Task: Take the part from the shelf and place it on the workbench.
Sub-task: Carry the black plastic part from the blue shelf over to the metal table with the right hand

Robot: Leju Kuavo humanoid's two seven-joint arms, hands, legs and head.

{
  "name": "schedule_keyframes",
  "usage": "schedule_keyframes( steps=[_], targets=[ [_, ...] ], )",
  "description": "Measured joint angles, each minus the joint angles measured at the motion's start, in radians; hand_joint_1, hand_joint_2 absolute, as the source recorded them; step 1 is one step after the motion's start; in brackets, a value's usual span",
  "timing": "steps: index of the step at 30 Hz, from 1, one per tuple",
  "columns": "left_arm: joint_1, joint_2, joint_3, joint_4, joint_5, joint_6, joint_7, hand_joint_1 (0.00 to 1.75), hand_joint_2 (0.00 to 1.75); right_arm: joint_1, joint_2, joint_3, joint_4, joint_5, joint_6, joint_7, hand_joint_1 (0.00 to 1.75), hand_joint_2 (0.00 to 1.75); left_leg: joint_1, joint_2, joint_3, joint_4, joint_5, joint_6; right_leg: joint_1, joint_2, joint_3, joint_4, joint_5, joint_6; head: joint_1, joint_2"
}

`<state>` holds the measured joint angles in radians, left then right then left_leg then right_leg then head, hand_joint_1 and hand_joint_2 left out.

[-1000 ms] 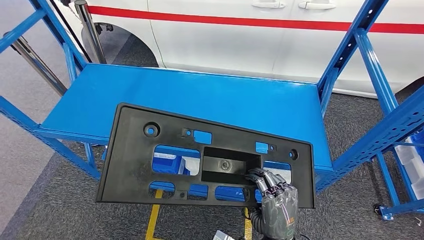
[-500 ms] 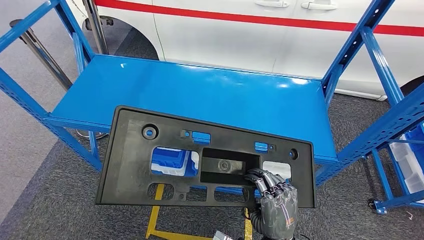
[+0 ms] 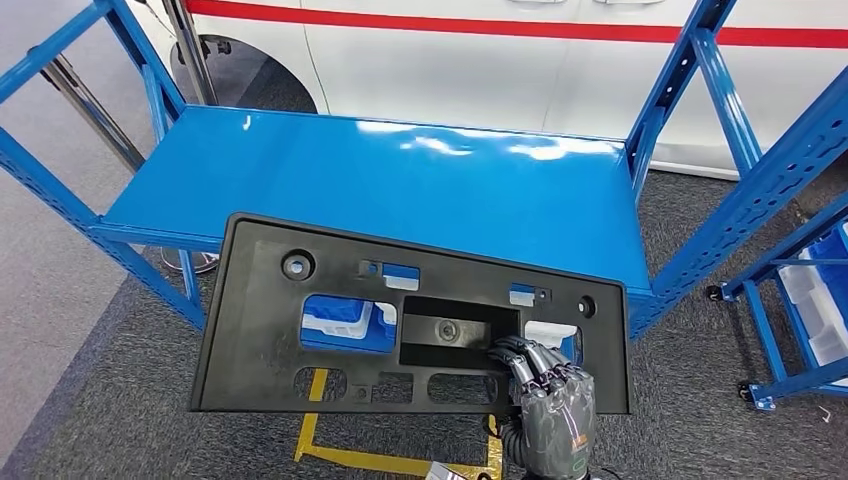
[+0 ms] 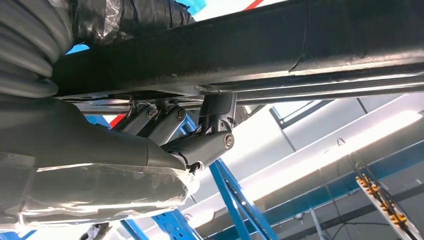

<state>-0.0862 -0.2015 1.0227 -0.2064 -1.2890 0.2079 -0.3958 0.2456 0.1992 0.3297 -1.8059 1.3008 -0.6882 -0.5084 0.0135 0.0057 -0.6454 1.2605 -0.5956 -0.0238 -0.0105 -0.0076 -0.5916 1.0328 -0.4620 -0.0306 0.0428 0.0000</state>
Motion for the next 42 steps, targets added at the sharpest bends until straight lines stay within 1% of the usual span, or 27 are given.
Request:
schedule_keyframes(
  steps=[2,3,4,7,8,9,10,12,13,14,15,18,19,23,24,26,28,29,30,31,33,34,35,38,39,40,42],
  targets=[
    [-0.002,0.000,0.000,0.000,0.000,0.000,0.000,0.00,1.75,0.000,0.001,-0.001,0.000,0.000,0.000,0.000,1.75,1.75,-0.001,-0.001,0.092,-0.141,0.048,0.005,0.001,0.001,-0.010,0.008,0.005,0.005,0.000,0.000],
    [-0.003,0.000,0.000,0.000,0.000,0.000,-0.001,0.00,1.75,0.000,0.001,-0.001,0.000,0.000,0.000,0.000,1.75,1.75,-0.003,-0.002,0.126,-0.201,0.063,0.010,0.002,0.001,-0.014,0.012,0.008,0.010,0.000,0.000],
    [-0.004,0.000,0.000,0.000,0.000,0.000,-0.001,0.00,1.75,0.000,0.002,-0.001,0.000,0.000,0.000,0.000,1.75,1.75,-0.005,-0.003,0.144,-0.237,0.071,0.015,0.003,0.001,-0.017,0.014,0.011,0.015,0.000,0.000],
    [-0.002,0.000,0.000,0.000,0.000,0.000,-0.002,0.00,1.75,0.000,0.002,-0.003,0.000,0.001,0.000,0.000,1.75,1.75,-0.007,-0.003,0.139,-0.250,0.083,0.032,0.003,0.002,-0.021,0.013,0.022,0.034,0.000,0.000],
    [-0.002,0.000,0.000,0.000,0.000,0.000,-0.002,0.00,1.75,0.000,0.002,-0.004,0.000,0.002,0.000,0.000,1.75,1.75,-0.005,-0.001,0.136,-0.253,0.091,0.039,0.002,0.003,-0.025,0.019,0.014,0.039,0.000,0.000],
    [-0.002,0.000,0.000,0.000,0.000,0.000,-0.002,0.00,1.75,0.000,0.002,-0.004,0.000,0.003,0.000,0.000,1.75,1.75,-0.003,0.001,0.131,-0.257,0.100,0.048,0.002,0.004,-0.035,0.040,-0.007,0.044,0.001,0.000],
    [-0.003,0.000,0.000,0.000,0.000,0.000,-0.002,0.00,1.75,0.000,0.002,-0.005,0.000,0.004,0.000,0.001,1.75,1.75,0.000,0.003,0.125,-0.259,0.108,0.055,0.001,0.006,-0.051,0.082,-0.043,0.047,0.002,0.000],
    [-0.004,0.000,0.000,0.000,0.000,0.000,-0.002,0.00,1.75,0.000,0.002,-0.007,0.001,0.006,0.000,0.001,1.75,1.75,-0.002,0.004,0.106,-0.256,0.120,0.061,-0.002,0.006,-0.094,0.205,-0.123,0.052,0.003,0.000],
    [-0.003,0.000,0.000,0.000,0.000,-0.001,-0.002,0.00,1.75,0.000,0.002,-0.007,0.001,0.006,0.000,0.002,1.75,1.75,-0.003,0.005,0.096,-0.253,0.124,0.061,-0.002,0.006,-0.108,0.256,-0.147,0.054,0.003,0.000],
    [-0.003,0.000,0.000,0.000,0.000,-0.001,-0.002,0.00,1.75,0.000,0.002,-0.008,0.002,0.007,0.000,0.003,1.75,1.75,-0.004,0.006,0.088,-0.249,0.128,0.060,-0.003,0.006,-0.106,0.275,-0.151,0.055,0.003,0.000],
    [-0.002,0.000,0.000,0.000,0.000,-0.002,-0.002,0.00,1.75,0.000,0.002,-0.008,0.002,0.008,0.000,0.004,1.75,1.75,-0.004,0.006,0.080,-0.245,0.130,0.059,-0.003,0.006,-0.084,0.256,-0.138,0.054,0.003,0.000],
    [-0.003,0.000,0.000,0.000,0.000,-0.002,-0.002,0.00,1.75,-0.001,0.002,-0.008,0.003,0.010,0.000,0.006,1.75,1.75,-0.006,0.004,0.066,-0.233,0.136,0.051,-0.001,0.006,0.036,0.066,-0.074,0.044,0.002,0.000],
    [-0.003,0.000,0.000,0.000,-0.001,-0.002,-0.002,0.00,1.75,-0.001,0.003,-0.008,0.003,0.011,0.000,0.006,1.75,1.75,-0.007,0.004,0.063,-0.231,0.139,0.046,0.001,0.006,0.057,0.024,-0.065,0.040,0.002,0.000],
    [-0.003,0.000,0.000,0.000,-0.002,-0.001,-0.002,0.00,1.75,-0.001,0.006,-0.010,0.003,0.010,0.000,0.004,1.75,1.75,-0.007,0.003,0.053,-0.225,0.144,0.022,0.003,0.006,0.054,0.002,-0.047,0.017,0.002,0.000],
    [-0.003,0.000,0.000,0.000,-0.002,0.000,-0.002,0.00,1.75,-0.001,0.008,-0.011,0.003,0.007,0.000,0.002,1.75,1.75,-0.006,0.003,0.045,-0.208,0.127,0.017,0.002,0.005,0.051,-0.001,-0.040,0.010,0.002,0.000],
    [-0.003,0.000,0.000,0.000,-0.001,0.000,-0.002,0.00,1.75,0.000,0.012,-0.015,0.003,-0.010,0.000,-0.011,1.75,1.75,-0.002,0.001,0.008,-0.114,0.055,0.007,0.000,0.002,0.039,-0.003,-0.028,0.000,0.001,0.000],
    [-0.002,0.000,0.000,0.000,0.000,0.000,-0.002,0.00,1.75,0.004,0.018,-0.023,0.003,-0.046,0.000,-0.035,1.75,1.75,-0.001,0.001,-0.034,0.012,-0.013,0.000,0.002,0.001,0.023,-0.001,-0.018,-0.003,0.001,0.000],
    [-0.001,0.000,0.001,0.000,0.001,0.001,-0.002,0.00,1.75,0.006,0.023,-0.030,0.003,-0.072,0.000,-0.050,1.75,1.75,-0.001,0.001,-0.039,0.043,-0.023,-0.002,0.003,0.001,0.016,0.001,-0.014,-0.003,0.001,0.000],
    [0.000,0.000,0.001,0.000,0.002,0.001,-0.002,0.00,1.75,0.009,0.028,-0.036,0.003,-0.104,0.000,-0.066,1.75,1.75,-0.001,0.001,-0.026,0.037,-0.014,-0.002,0.003,0.001,0.010,0.003,-0.011,-0.002,0.001,0.000],
    [0.000,0.000,0.002,0.000,0.003,0.001,-0.002,0.00,1.75,0.013,0.034,-0.045,0.003,-0.141,0.000,-0.083,1.75,1.75,-0.001,0.001,0.006,-0.007,0.009,0.000,0.003,0.001,0.004,0.006,-0.009,-0.001,0.001,0.000],
    [-0.001,0.000,0.003,0.000,0.004,0.002,-0.002,0.00,1.75,0.020,0.048,-0.063,0.003,-0.209,0.000,-0.113,1.75,1.75,-0.003,0.000,0.093,-0.149,0.058,0.007,0.005,0.002,-0.003,0.013,-0.005,0.004,0.001,0.000],
    [-0.002,0.000,0.005,0.000,0.005,0.003,-0.002,0.00,1.75,0.023,0.055,-0.073,0.003,-0.237,0.000,-0.123,1.75,1.75,-0.005,0.000,0.123,-0.204,0.073,0.013,0.006,0.002,-0.006,0.017,-0.002,0.008,0.001,0.000],
    [-0.002,0.000,0.006,0.000,0.005,0.003,-0.002,0.00,1.75,0.026,0.060,-0.081,0.003,-0.258,0.000,-0.130,1.75,1.75,-0.007,-0.001,0.136,-0.234,0.078,0.018,0.007,0.002,-0.009,0.018,0.001,0.014,0.001,0.000],
    [-0.001,0.000,0.012,0.000,0.006,0.005,-0.001,0.00,1.75,0.035,0.072,-0.101,-0.001,-0.310,0.000,-0.139,1.75,1.75,-0.009,0.000,0.130,-0.245,0.092,0.035,0.005,0.003,-0.013,0.018,0.010,0.033,0.001,0.000],
    [-0.001,-0.001,0.015,0.000,0.006,0.005,-0.001,0.00,1.75,0.038,0.075,-0.105,-0.003,-0.330,0.000,-0.139,1.75,1.75,-0.007,0.002,0.127,-0.249,0.101,0.043,0.004,0.004,-0.018,0.028,-0.002,0.039,0.002,0.000],
    [-0.002,-0.001,0.017,0.000,0.006,0.006,-0.001,0.00,1.75,0.040,0.076,-0.108,-0.006,-0.350,0.000,-0.138,1.75,1.75,-0.005,0.004,0.122,-0.254,0.110,0.051,0.004,0.006,-0.028,0.053,-0.029,0.044,0.002,0.000],
    [-0.003,-0.001,0.021,0.000,0.006,0.006,-0.002,0.00,1.75,0.043,0.077,-0.110,-0.008,-0.384,0.000,-0.132,1.75,1.75,-0.004,0.006,0.104,-0.254,0.124,0.062,0.001,0.007,-0.064,0.157,-0.115,0.052,0.003,0.000]
  ],
)
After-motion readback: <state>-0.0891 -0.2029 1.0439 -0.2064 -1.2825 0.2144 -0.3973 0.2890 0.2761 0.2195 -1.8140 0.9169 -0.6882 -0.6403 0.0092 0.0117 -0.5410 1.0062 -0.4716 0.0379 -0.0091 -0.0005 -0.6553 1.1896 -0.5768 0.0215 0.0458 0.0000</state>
